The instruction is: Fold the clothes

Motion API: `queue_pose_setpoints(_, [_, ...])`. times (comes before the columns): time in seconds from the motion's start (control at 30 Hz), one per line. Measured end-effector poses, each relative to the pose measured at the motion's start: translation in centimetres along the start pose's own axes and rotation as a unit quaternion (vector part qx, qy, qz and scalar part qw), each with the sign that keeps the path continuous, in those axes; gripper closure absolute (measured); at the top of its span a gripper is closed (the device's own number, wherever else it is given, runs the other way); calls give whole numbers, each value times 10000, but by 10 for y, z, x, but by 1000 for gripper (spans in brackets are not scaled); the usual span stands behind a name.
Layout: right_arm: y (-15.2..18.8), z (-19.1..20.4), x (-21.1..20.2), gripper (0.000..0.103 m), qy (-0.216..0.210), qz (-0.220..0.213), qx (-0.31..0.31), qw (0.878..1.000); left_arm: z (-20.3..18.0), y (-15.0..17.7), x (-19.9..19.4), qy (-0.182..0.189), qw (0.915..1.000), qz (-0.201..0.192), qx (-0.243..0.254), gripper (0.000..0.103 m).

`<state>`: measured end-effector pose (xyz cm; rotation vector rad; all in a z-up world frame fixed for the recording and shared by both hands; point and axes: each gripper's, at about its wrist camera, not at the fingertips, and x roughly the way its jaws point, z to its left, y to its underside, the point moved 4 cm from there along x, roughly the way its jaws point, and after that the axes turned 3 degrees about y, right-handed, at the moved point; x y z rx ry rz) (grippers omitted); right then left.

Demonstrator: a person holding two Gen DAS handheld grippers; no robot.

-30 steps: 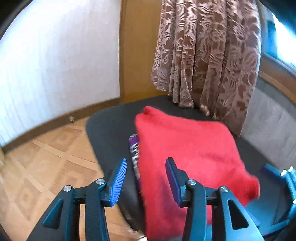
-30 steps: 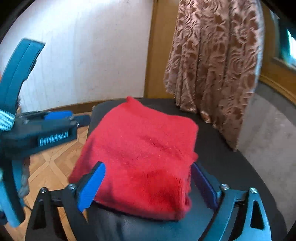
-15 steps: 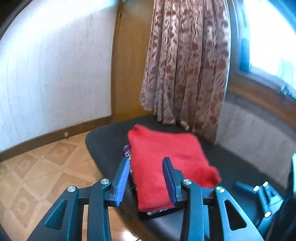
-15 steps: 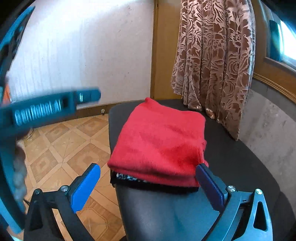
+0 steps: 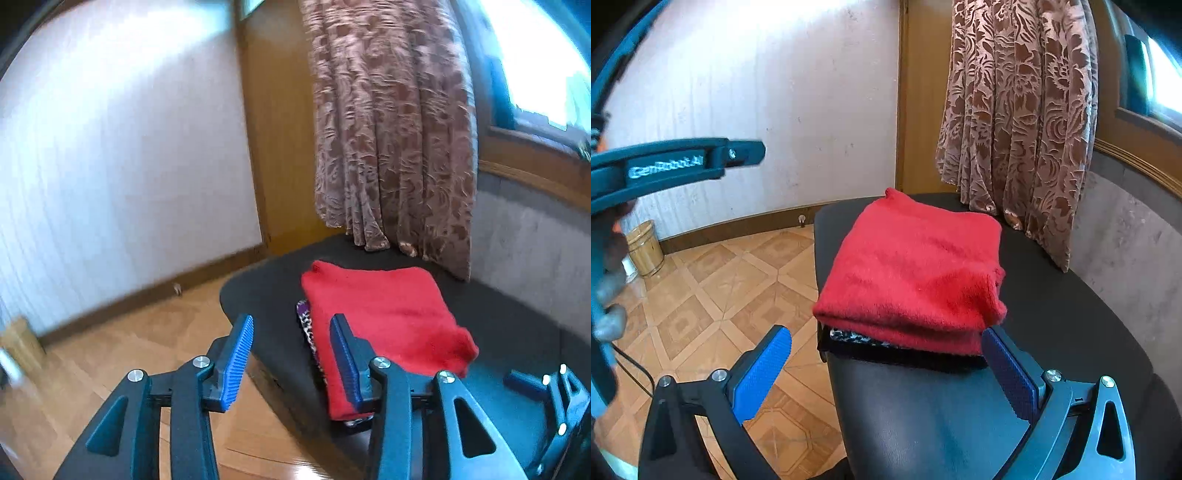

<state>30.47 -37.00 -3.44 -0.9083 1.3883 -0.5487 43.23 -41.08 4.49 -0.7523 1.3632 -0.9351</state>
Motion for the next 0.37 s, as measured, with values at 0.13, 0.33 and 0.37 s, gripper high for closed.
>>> queue_pose_setpoints(0.13, [2,-1,2,0,9,25,6,10000,-7,2,-5,-284,9994,-64,170,56])
queue_pose_setpoints(0.33, [7,-5,1,0,92,54,-30,9999,-9,7,-2,-48,9999,90,-44,56])
queue_pose_setpoints(0.37, [8,-6,1,0,101,56,-10,9999,-10,8,-2,-72,9999,79,-23,56])
